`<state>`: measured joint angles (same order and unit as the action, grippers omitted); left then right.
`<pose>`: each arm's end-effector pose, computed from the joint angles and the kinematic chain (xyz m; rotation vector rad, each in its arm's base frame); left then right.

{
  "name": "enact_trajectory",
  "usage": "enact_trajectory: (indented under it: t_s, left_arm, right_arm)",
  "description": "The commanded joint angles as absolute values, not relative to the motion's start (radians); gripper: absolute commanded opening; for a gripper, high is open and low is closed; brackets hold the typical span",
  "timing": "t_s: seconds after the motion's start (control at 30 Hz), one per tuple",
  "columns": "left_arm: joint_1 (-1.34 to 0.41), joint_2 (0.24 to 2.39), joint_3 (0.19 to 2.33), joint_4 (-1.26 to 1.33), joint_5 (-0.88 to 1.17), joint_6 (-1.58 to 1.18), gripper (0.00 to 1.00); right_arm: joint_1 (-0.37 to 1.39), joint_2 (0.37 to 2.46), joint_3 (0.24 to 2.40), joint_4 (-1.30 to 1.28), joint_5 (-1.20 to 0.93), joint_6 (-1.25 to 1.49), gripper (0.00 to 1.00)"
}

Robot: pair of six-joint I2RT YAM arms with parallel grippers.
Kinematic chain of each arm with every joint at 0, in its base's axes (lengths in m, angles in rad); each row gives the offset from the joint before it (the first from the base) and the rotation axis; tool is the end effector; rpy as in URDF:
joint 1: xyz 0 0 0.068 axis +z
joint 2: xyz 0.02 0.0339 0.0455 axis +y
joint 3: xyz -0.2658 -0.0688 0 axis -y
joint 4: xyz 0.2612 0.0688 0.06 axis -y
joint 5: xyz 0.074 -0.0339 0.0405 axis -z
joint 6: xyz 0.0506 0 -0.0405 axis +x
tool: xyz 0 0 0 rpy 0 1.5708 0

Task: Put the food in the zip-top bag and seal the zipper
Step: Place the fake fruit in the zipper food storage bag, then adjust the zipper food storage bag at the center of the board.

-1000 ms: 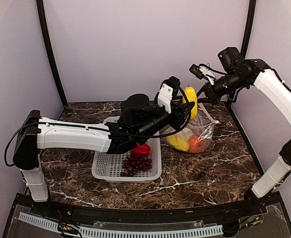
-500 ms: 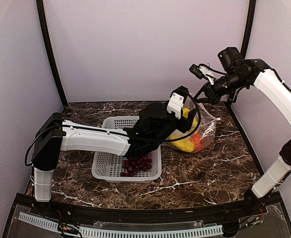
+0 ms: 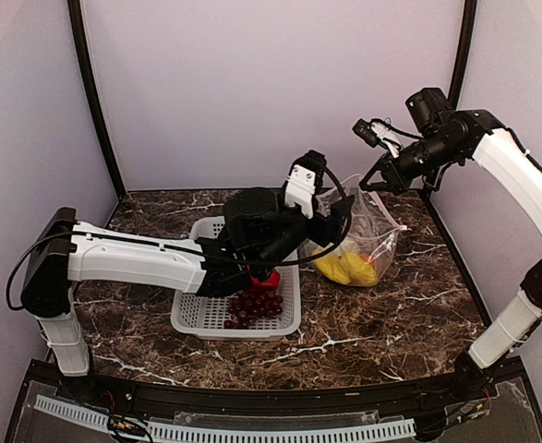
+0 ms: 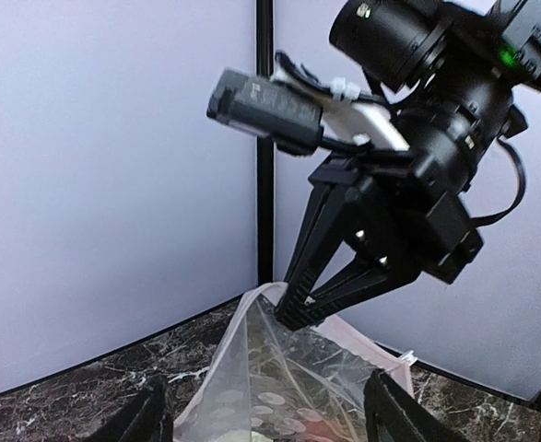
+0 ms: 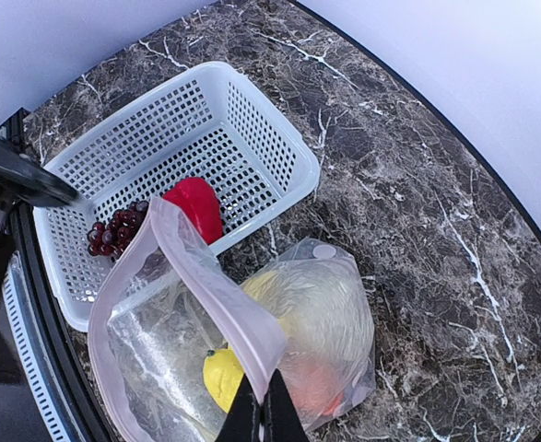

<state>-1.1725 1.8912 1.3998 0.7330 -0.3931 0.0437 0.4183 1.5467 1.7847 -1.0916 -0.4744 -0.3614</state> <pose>0.2039 -0.4345 0.3243 0.4856 1.2931 -0.6887 0.2935 0.1558 0.4094 -1.1017 2.1151 0.5993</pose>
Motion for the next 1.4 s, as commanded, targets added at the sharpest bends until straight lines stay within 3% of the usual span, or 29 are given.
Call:
enact_trajectory:
  t_s: [0.0, 0.43, 0.63, 0.9, 1.07, 1.37]
  left_arm:
    - [-1.19, 1.687, 1.277, 0.789, -0.389, -0.008, 0.7]
    - [-1.19, 1.341, 0.816, 0.562, -0.706, -0.149, 0.71]
    - [-1.189, 1.271, 0.716, 0.337, -0.736, -0.273, 0.81]
    - [-1.103, 1.407, 0.878, -0.135, -0.427, -0.454, 0.82]
    - [-0.984, 1.477, 0.984, -0.23, -0.215, -0.548, 0.79]
    - [-0.959, 1.583, 1.16, -0.462, 0.033, -0.434, 0.8]
  right_arm:
    - [0.425, 1.56, 1.781, -1.051, -0.48, -0.357, 0.0]
    - [0.423, 1.505, 1.688, -1.013, -0.474, -0.363, 0.0]
    - [0.423, 1.471, 1.634, -0.996, -0.464, -0.368, 0.0]
    - [0.422, 1.469, 1.629, -0.997, -0.459, -0.373, 0.0]
    - [0.42, 1.477, 1.627, -0.999, -0.452, -0.384, 0.0]
    - [0.417, 1.502, 1.655, -1.021, -0.462, -0.395, 0.0]
